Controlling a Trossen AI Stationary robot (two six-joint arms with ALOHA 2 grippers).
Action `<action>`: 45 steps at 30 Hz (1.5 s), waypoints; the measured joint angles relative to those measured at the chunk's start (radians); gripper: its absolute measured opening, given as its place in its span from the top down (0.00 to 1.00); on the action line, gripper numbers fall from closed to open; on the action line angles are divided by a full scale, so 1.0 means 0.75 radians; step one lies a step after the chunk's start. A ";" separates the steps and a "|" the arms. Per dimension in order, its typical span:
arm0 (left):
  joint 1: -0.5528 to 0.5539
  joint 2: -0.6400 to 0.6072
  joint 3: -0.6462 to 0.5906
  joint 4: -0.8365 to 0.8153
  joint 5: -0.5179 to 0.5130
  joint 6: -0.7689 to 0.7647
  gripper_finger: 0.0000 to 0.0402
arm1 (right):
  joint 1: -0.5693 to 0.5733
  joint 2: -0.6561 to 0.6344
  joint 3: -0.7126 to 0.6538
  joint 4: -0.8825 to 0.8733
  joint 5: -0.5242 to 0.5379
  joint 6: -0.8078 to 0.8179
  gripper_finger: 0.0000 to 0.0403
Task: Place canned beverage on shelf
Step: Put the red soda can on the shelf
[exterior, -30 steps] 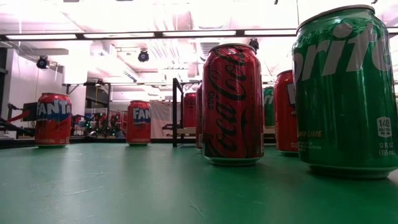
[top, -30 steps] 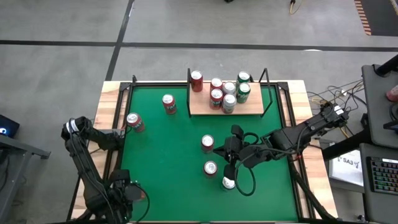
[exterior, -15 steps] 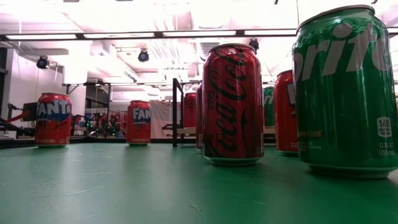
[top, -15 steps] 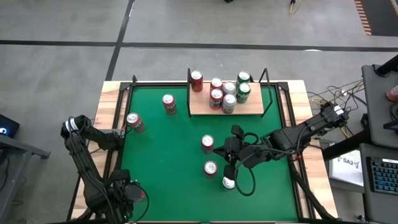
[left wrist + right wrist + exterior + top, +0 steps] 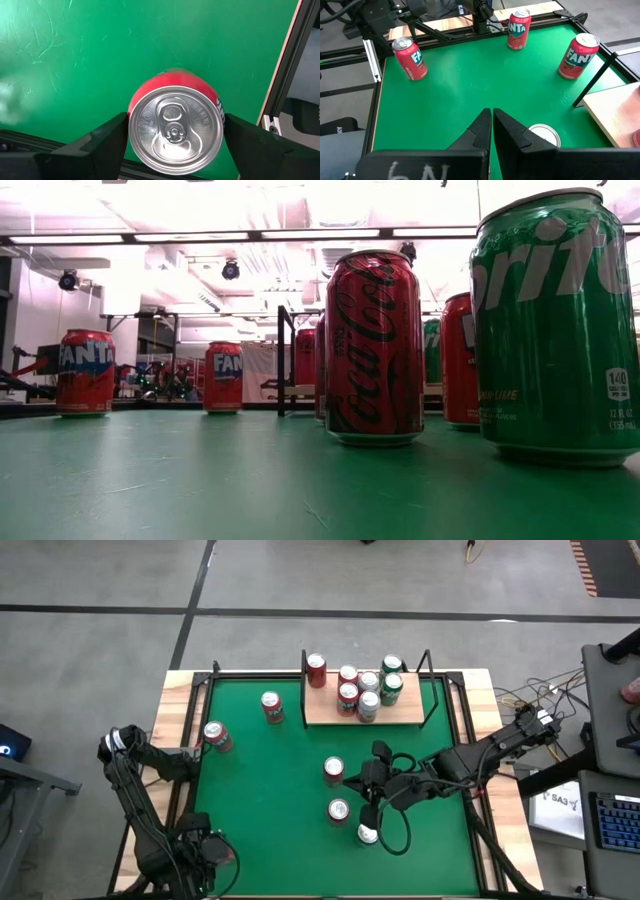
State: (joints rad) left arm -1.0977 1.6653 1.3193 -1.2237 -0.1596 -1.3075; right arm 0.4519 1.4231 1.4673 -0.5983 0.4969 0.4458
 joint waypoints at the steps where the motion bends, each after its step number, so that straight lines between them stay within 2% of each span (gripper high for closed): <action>1: 0.000 0.000 0.000 0.000 0.000 0.000 0.30 | 0.000 0.000 0.000 0.000 0.000 0.000 0.98; 19: -0.001 0.010 0.067 -0.033 -0.022 0.044 0.31 | 0.000 0.000 0.000 -0.006 0.000 -0.001 0.98; 25: 0.000 0.009 0.095 -0.038 -0.091 0.088 0.31 | 0.002 0.000 -0.006 -0.009 0.000 0.000 0.98; 29: 0.013 0.007 0.145 -0.045 -0.129 0.158 0.31 | 0.001 0.000 -0.006 -0.009 0.000 0.000 0.98; 36: 0.046 0.005 0.264 -0.103 -0.276 0.312 0.31 | 0.001 0.000 -0.016 -0.013 -0.002 -0.002 0.98; 45: 0.174 0.003 0.370 -0.111 -0.389 0.684 0.31 | 0.003 0.000 -0.018 -0.034 -0.011 -0.010 0.98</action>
State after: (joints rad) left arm -0.9673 1.6676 1.5967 -1.3069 -0.4517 -0.7943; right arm 0.4538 1.4231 1.4540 -0.6239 0.4889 0.4383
